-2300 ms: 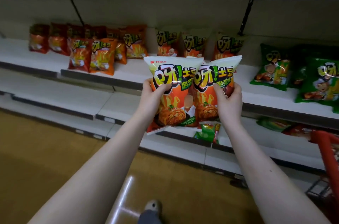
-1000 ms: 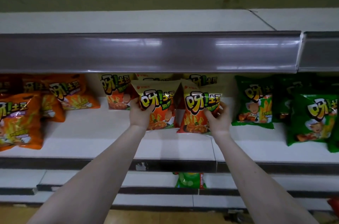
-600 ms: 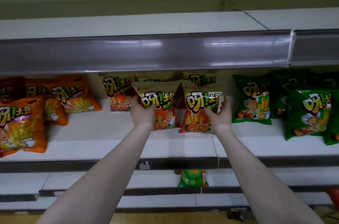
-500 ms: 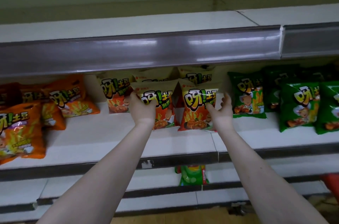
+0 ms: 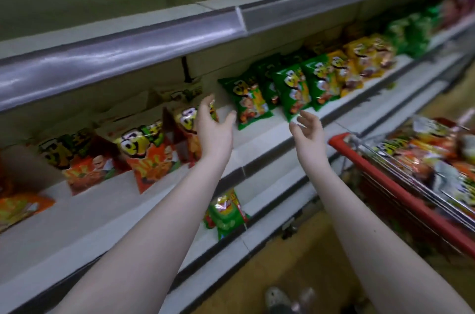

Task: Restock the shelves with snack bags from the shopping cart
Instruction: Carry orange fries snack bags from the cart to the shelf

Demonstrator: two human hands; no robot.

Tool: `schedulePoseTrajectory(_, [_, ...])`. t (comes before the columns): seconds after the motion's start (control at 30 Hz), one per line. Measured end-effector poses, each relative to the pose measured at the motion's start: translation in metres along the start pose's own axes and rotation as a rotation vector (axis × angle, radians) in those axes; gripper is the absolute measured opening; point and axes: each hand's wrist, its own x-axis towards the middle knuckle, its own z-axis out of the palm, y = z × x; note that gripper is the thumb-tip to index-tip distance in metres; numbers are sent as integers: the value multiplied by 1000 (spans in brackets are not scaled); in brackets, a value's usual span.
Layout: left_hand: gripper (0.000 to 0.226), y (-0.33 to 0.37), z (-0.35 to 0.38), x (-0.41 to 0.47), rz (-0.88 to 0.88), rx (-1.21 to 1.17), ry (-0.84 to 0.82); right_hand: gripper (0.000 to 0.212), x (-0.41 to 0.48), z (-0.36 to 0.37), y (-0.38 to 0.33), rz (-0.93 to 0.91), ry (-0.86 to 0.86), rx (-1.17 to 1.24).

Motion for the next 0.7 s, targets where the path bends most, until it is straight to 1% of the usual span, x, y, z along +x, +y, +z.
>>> schedulePoseTrajectory(0.07, [49, 8, 26, -14, 12, -48, -83, 41, -5, -32, 2, 15, 58, -14])
schedulePoseTrajectory(0.17, [48, 21, 70, -40, 5, -93, -233, 35, -10, -86, 10, 23, 194, -21])
schedulePoseTrajectory(0.3, [49, 33, 131, -69, 15, -111, -381, 35, -11, -152, 23, 46, 342, -51])
schedulePoseTrajectory(0.4, [47, 37, 178, -87, -13, -130, -493, 32, -3, -200, 38, 73, 450, -85])
schedulePoseTrajectory(0.43, [47, 39, 195, -93, -25, -137, -531, 31, 1, -217, 43, 86, 481, -95])
schedulePoseTrajectory(0.47, [48, 39, 228, -101, -37, -137, -580, 31, 12, -244, 52, 102, 518, -107])
schedulePoseTrajectory(0.57, [48, 38, 262, -108, -32, -127, -623, 33, 25, -277, 63, 127, 561, -127])
schedulePoseTrajectory(0.6, [48, 39, 297, -114, -42, -109, -649, 33, 42, -305, 74, 147, 590, -131])
schedulePoseTrajectory(0.7, [47, 38, 355, -125, -63, -65, -725, 32, 68, -349, 101, 215, 613, -158])
